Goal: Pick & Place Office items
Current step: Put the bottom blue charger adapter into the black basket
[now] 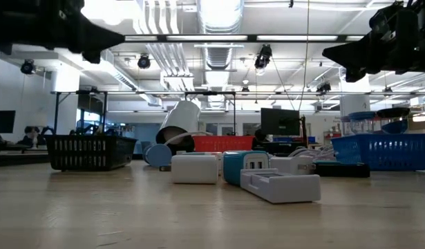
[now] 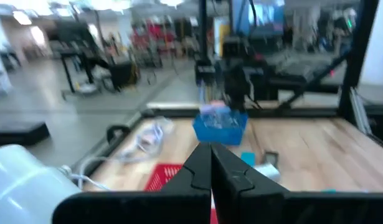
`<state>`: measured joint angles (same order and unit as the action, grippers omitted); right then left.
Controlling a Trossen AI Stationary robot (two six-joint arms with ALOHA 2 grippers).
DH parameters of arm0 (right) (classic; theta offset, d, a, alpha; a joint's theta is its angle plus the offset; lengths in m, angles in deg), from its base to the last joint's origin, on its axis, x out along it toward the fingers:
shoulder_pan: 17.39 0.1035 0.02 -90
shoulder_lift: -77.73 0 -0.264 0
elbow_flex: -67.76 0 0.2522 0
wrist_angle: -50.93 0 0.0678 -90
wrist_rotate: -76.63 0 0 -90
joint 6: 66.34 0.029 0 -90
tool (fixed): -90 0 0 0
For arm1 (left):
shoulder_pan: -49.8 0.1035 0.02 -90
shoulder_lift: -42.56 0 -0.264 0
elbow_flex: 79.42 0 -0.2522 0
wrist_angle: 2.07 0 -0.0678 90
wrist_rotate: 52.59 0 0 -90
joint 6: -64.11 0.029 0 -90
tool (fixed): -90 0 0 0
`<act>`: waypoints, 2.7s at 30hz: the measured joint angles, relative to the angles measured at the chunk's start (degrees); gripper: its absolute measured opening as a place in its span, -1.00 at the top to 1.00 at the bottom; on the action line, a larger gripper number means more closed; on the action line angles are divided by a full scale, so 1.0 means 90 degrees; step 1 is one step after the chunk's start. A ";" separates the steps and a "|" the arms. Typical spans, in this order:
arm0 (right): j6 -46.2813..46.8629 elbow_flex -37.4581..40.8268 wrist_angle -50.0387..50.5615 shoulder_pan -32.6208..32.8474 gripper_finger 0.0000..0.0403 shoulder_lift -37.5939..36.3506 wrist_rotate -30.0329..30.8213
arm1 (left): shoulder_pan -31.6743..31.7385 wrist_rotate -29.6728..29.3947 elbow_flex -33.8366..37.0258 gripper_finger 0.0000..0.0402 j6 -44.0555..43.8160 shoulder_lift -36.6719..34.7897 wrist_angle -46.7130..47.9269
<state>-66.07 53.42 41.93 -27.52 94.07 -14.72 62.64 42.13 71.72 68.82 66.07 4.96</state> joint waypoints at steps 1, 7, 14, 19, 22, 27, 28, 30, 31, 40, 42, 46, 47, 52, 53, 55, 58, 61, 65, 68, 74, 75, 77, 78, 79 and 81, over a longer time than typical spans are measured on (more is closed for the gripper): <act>-0.0042 0.0000 -0.0002 -0.0002 0.96 0.0000 0.0002 | 0.0000 -0.0083 0.0198 0.99 -0.0007 -0.0094 -0.0188; -0.0200 0.0000 -0.0012 -0.0002 0.96 -0.0005 0.0000 | 0.0014 -0.0263 0.1116 1.00 -0.0051 -0.0228 -0.1220; -0.0383 0.0001 -0.0029 -0.0002 0.96 -0.0005 0.0000 | 0.0087 -0.0246 0.1582 1.00 0.0545 -0.0227 -0.1312; -0.0380 0.0002 -0.0199 -0.0002 0.96 -0.0002 0.0001 | 0.0177 0.0165 0.1646 1.00 0.0718 -0.0222 -0.1170; -0.0289 0.0002 -0.0326 -0.0002 0.96 -0.0004 0.0000 | 0.0180 0.0439 0.1646 1.00 0.0617 -0.0227 -0.1351; -0.0005 0.0002 -0.0321 -0.0002 0.96 0.0000 0.0000 | 0.0180 0.0484 0.1645 1.00 0.0470 -0.0227 -0.1468; 0.0041 0.0002 -0.0323 -0.0002 0.96 0.0000 0.0000 | 0.0180 0.0485 0.1645 1.00 0.0470 -0.0227 -0.1468; 0.0065 0.0002 -0.0321 -0.0002 0.96 0.0000 0.0000 | 0.0180 0.0485 0.1643 1.00 0.0535 -0.0227 -0.1468; 0.0066 0.0002 -0.0318 -0.0002 0.96 0.0000 0.0000 | 0.0180 0.0488 0.1644 1.00 0.0586 -0.0227 -0.1468; 0.0056 0.0002 -0.0306 -0.0002 0.96 0.0065 0.0000 | 0.0180 0.0502 0.1644 1.00 0.0593 -0.0227 -0.1495; 0.0123 0.0005 -0.0306 -0.0002 0.96 0.0105 0.0000 | 0.0172 0.0569 0.1646 1.00 0.0394 -0.0213 -0.1494; 0.0138 0.0005 -0.0310 -0.0002 0.96 0.0126 0.0000 | 0.0172 0.0863 0.1642 1.00 0.0003 -0.0127 -0.1573; 0.0138 0.0005 -0.0317 -0.0002 0.96 0.0124 0.0000 | 0.0166 0.0905 0.1622 1.00 -0.0014 -0.0097 -0.1583; 0.0138 0.0005 -0.0361 -0.0002 0.96 0.0140 0.0008 | -0.0013 0.0688 0.1118 1.00 -0.0307 0.0491 -0.1377; 0.0149 0.0005 -0.0357 -0.0002 0.96 0.0159 0.0022 | -0.0099 0.0583 0.0946 1.00 -0.0375 0.0714 -0.1221; 0.0158 0.0005 -0.0355 -0.0002 0.96 0.0168 0.0208 | -0.0349 0.0524 0.0603 1.00 -0.0449 0.1250 -0.1051; 0.0166 0.0005 -0.0357 -0.0002 0.96 0.0168 0.0657 | -0.0896 0.0224 0.0087 1.00 -0.0490 0.2257 -0.1029; 0.0255 0.0005 -0.0354 -0.0002 0.96 0.0168 0.0797 | -0.1536 -0.0330 -0.0460 1.00 -0.0505 0.3382 -0.0957; 0.0281 0.0005 -0.0326 0.0000 0.96 0.0168 0.0798 | -0.2126 -0.0583 -0.1367 1.00 -0.0714 0.4800 -0.0509; 0.0284 0.0005 -0.0323 0.0000 0.96 0.0166 0.0799 | -0.2365 -0.0586 -0.2085 0.98 -0.0972 0.5699 -0.0075; 0.0293 0.0005 -0.0323 0.0000 0.96 0.0165 0.0801 | -0.2671 -0.0421 -0.3370 0.78 -0.1076 0.7117 0.0600; 0.0304 0.0005 -0.0323 0.0000 0.96 0.0165 0.0801 | -0.2720 -0.0324 -0.3550 0.73 -0.1076 0.7310 0.0682; 0.0306 0.0005 -0.0322 0.0000 0.96 0.0165 0.0797 | -0.2817 -0.0170 -0.3896 0.62 -0.1076 0.7665 0.0838; 0.0306 0.0005 -0.0321 0.0000 0.96 0.0167 0.0790 | -0.2858 -0.0123 -0.4054 0.57 -0.1076 0.7823 0.0941; 0.0306 0.0005 -0.0320 0.0000 0.96 0.0165 0.0777 | -0.2902 -0.0120 -0.4230 0.50 -0.1076 0.7979 0.1085; 0.0310 0.0005 -0.0306 0.0000 0.96 0.0166 0.0702 | -0.2961 -0.0117 -0.4585 0.38 -0.1076 0.8256 0.1306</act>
<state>-63.27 53.46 39.17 -27.52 95.56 -8.40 35.99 41.08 30.45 59.13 140.37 16.71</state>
